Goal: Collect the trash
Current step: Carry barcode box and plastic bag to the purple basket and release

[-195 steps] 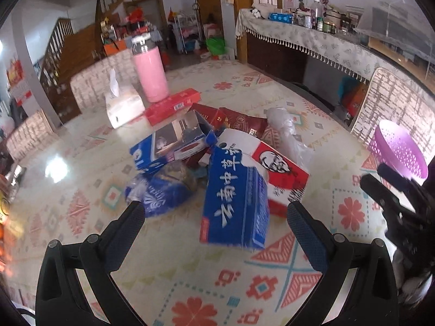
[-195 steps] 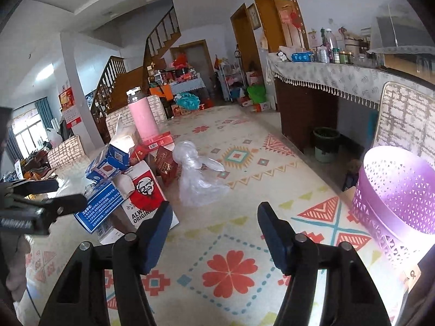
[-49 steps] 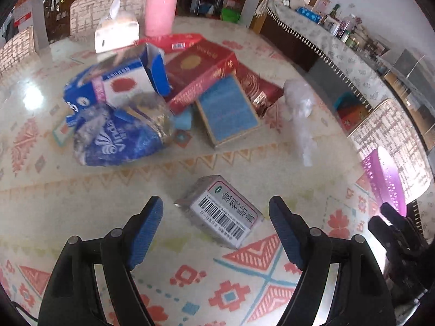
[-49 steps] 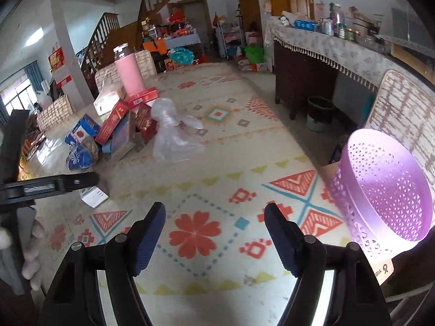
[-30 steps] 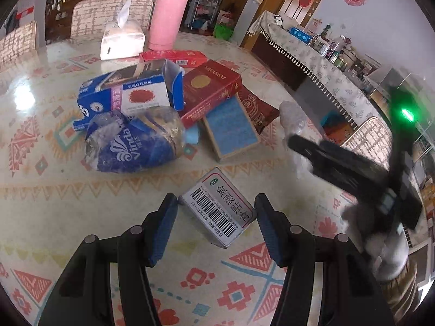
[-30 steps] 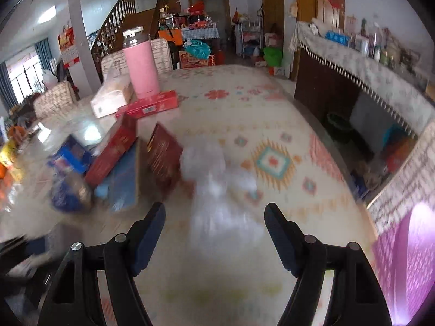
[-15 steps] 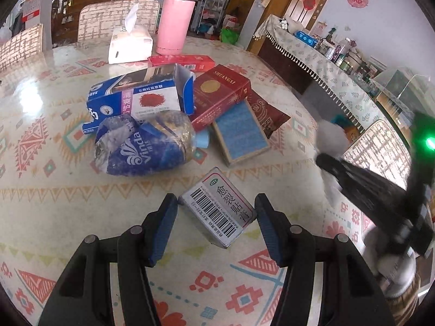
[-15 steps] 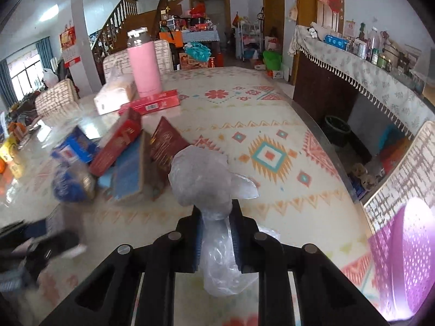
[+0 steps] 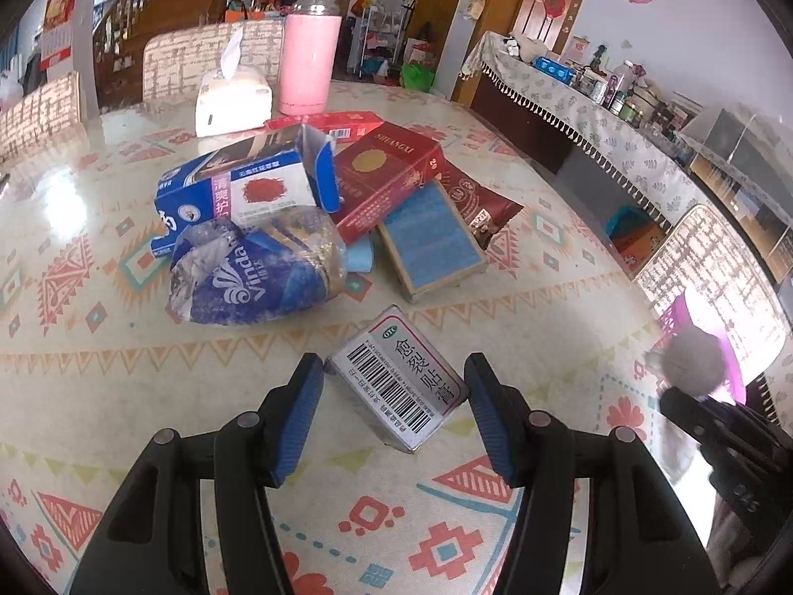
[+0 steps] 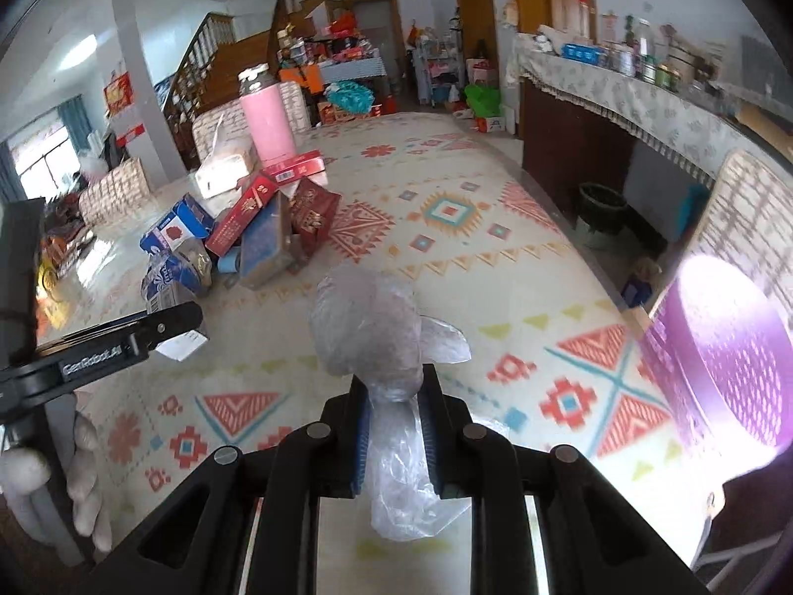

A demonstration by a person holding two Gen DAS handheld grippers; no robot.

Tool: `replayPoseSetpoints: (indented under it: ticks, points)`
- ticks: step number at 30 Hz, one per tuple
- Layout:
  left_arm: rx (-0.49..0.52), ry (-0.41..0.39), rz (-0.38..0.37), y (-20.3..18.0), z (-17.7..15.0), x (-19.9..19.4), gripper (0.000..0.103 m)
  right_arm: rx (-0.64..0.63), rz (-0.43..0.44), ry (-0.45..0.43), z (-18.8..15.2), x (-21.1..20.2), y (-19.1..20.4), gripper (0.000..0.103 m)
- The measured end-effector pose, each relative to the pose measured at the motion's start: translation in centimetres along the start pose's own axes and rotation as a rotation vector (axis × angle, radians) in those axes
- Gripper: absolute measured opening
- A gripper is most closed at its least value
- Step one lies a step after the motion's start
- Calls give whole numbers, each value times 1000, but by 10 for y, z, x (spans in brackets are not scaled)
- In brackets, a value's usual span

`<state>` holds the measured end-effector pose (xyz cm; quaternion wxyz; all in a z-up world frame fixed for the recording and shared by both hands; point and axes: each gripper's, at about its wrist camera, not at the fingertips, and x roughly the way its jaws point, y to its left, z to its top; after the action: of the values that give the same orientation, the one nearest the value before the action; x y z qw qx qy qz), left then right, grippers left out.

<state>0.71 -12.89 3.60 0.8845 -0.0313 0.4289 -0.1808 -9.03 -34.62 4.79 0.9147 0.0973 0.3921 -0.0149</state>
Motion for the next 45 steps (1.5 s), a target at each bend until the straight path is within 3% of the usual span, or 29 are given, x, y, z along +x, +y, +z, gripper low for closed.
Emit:
replayPoseSetpoints:
  ticks: [8,17,24,30,39,45]
  points:
    - [33,4,30,-9,-2,4,58,80,-38,-42,-30,-36,-38,20]
    - [74,-37,-36,-48,1,-34,58,140,-75,-103,-39,-65,-87,20]
    - [223,-59,-60,-117,-2,-49,58,207,-86,-143,-47,-81,-128,21]
    - [318,-41,-135,-174,3,-47,58,277,-123,-175,-53,-99,-172,21]
    - [389,38,-279,-267,23,-7,58,332,-174,-194,-46,-114,-228,22]
    - [409,92,-378,-323,38,26,58,404,-159,-205,-35,-108,-258,23]
